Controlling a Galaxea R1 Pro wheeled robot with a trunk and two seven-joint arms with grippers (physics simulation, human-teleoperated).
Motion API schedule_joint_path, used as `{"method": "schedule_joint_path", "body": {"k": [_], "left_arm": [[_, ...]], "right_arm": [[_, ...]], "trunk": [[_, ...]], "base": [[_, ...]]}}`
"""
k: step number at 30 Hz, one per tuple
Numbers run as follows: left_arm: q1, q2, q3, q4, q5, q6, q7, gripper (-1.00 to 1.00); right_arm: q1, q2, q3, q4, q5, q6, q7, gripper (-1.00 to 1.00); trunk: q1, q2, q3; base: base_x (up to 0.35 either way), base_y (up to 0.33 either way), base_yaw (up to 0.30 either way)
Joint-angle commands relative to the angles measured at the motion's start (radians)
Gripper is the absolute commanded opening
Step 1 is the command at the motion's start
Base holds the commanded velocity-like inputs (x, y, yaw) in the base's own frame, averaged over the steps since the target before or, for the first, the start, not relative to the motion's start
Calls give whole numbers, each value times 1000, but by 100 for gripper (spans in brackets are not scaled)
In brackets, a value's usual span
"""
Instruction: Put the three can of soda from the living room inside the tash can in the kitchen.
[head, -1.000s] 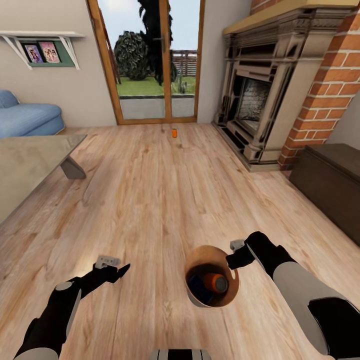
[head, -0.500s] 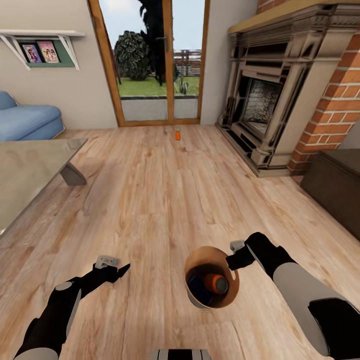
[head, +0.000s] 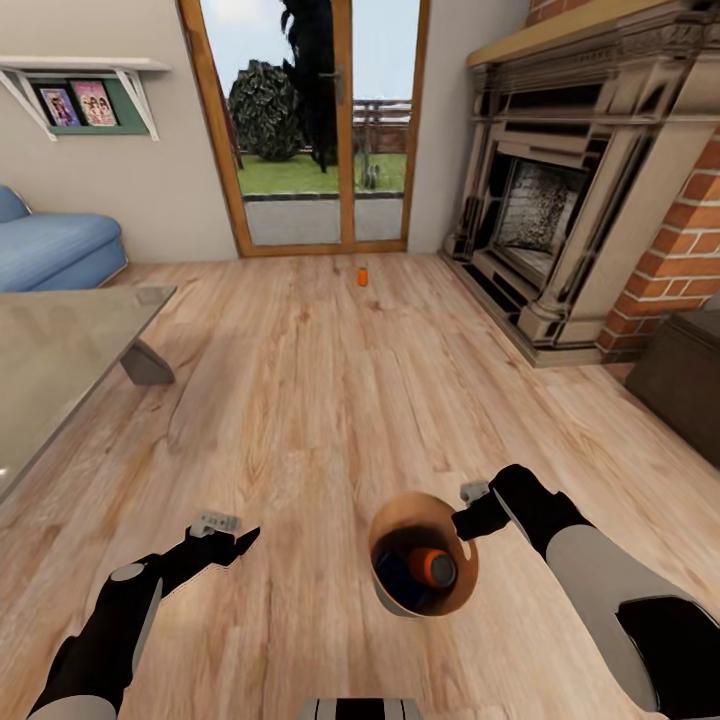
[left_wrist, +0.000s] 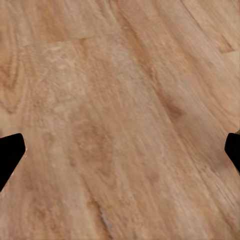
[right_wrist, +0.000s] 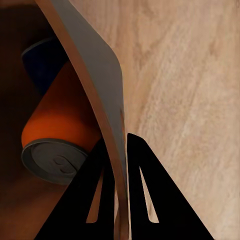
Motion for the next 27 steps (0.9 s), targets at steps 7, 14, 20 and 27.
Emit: {"method": "schedule_joint_path", "body": {"k": [7, 14, 20, 27], "left_arm": [[0, 0, 1, 0, 0, 0, 0, 100], [0, 1, 2, 0, 0, 0, 0, 100], [0, 1, 2, -1, 1, 0, 0, 100], [0, 1, 2, -2, 3, 0, -1, 100]], "right_arm": [[0, 1, -3, 0, -27, 9, 7, -100], [0, 1, -2, 0, -28, 9, 7, -100], [0, 1, -2, 0, -28, 9, 7, -100], [0, 1, -2, 0, -28, 9, 7, -100]], "trunk": [[0, 0, 0], [0, 0, 0], [0, 0, 0], [0, 0, 0]], "base": [[289, 158, 0], [289, 158, 0], [289, 158, 0], [280, 128, 0]]}}
